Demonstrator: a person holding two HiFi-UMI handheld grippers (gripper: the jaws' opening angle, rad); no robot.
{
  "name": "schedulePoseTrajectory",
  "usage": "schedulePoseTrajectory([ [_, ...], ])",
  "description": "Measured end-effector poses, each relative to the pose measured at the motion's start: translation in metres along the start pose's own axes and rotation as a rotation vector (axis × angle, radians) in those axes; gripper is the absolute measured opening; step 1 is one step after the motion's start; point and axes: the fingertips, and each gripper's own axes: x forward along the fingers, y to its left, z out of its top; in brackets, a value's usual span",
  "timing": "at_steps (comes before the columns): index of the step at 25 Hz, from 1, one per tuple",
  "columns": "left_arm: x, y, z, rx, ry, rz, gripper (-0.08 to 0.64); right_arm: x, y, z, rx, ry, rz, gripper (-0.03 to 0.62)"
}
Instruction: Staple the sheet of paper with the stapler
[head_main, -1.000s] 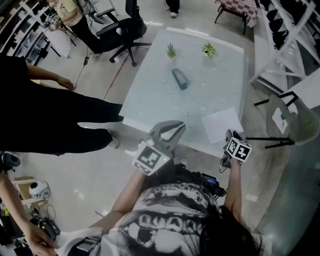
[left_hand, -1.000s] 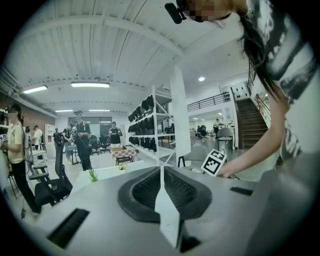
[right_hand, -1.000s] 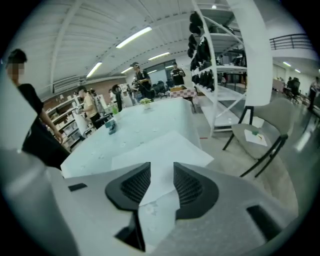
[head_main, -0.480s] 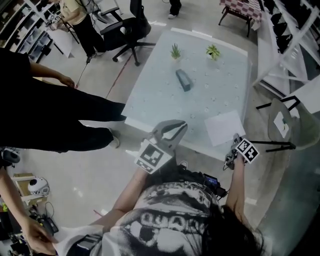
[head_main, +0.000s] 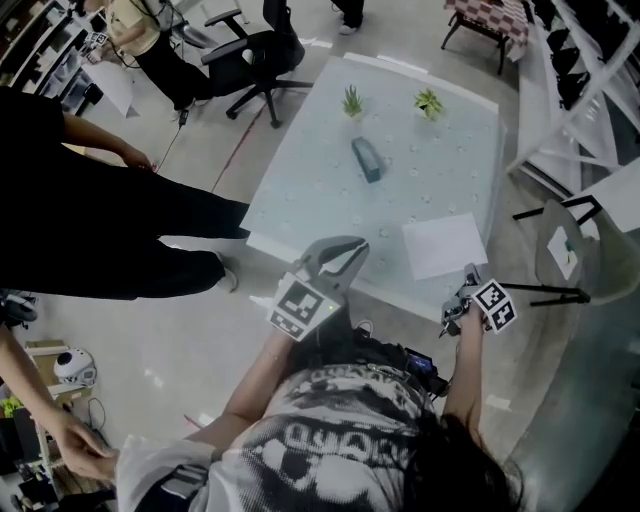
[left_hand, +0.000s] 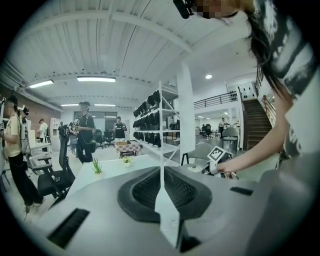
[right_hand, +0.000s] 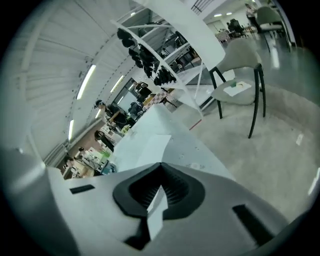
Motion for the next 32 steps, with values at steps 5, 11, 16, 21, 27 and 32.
schedulePoseTrajectory([
  [5, 0.013, 0.02, 0.001, 0.008, 0.014, 0.0, 0.02, 0.013, 0.043, -0.006, 0.049, 0.017, 0.105, 0.0],
  [11, 0.023, 0.054, -0.001, 0.022, 0.031, -0.007, 0.02, 0.038, 0.101, -0.017, 0.08, 0.068, 0.217, 0.0],
  [16, 0.032, 0.088, -0.005, 0.017, 0.046, -0.011, 0.02, 0.057, 0.146, -0.025, 0.085, 0.104, 0.283, 0.0],
  [21, 0.034, 0.116, -0.007, 0.008, 0.051, -0.03, 0.02, 0.063, 0.189, -0.031, 0.107, 0.124, 0.353, 0.0],
  [27, 0.035, 0.137, -0.013, -0.008, 0.049, -0.043, 0.02, 0.059, 0.227, -0.041, 0.132, 0.149, 0.416, 0.0],
  [32, 0.038, 0.145, -0.017, -0.02, 0.051, -0.059, 0.02, 0.054, 0.25, -0.042, 0.127, 0.16, 0.465, 0.0],
])
